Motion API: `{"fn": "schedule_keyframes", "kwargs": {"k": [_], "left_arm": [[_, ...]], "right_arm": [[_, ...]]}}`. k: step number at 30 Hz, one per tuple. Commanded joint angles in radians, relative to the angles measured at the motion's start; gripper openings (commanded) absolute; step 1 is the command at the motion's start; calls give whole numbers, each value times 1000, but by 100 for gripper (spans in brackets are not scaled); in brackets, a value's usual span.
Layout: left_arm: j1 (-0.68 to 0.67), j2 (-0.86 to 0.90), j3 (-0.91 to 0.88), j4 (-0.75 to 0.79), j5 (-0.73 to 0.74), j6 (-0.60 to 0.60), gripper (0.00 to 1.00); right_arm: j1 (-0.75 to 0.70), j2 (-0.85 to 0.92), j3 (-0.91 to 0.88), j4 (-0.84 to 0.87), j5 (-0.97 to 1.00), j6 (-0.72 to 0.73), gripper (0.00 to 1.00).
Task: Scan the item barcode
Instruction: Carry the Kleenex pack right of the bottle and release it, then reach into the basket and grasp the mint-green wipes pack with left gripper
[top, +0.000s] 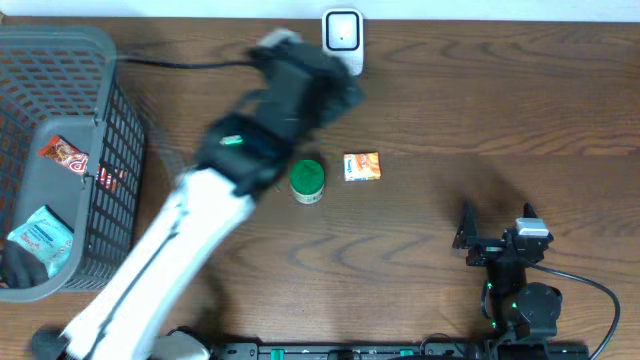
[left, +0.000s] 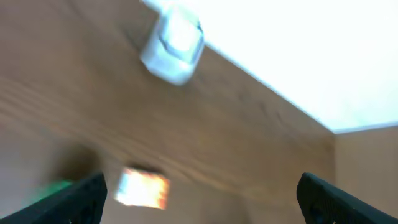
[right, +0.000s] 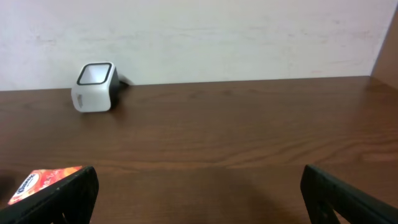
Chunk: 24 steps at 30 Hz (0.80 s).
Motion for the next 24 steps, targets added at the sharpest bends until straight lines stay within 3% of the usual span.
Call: {"fn": "schedule_keyframes", "kwargs": {"k": [1, 4, 11, 18, 24], "left_arm": [[170, -188, 23, -90, -76, 291, 98], [332, -288, 22, -183, -158, 296, 98], [731, -390, 22, -377, -164, 303, 98], [1019, -307, 22, -535, -164, 309, 98], [1131, -154, 22, -584, -164, 480, 98]], "right_arm": [[5, -6, -1, -3, 5, -5, 99], [5, -6, -1, -3, 5, -5, 99], [5, -6, -1, -3, 5, -5, 99], [5, -6, -1, -3, 5, -5, 99], [5, -6, -1, -3, 5, -5, 99]]}}
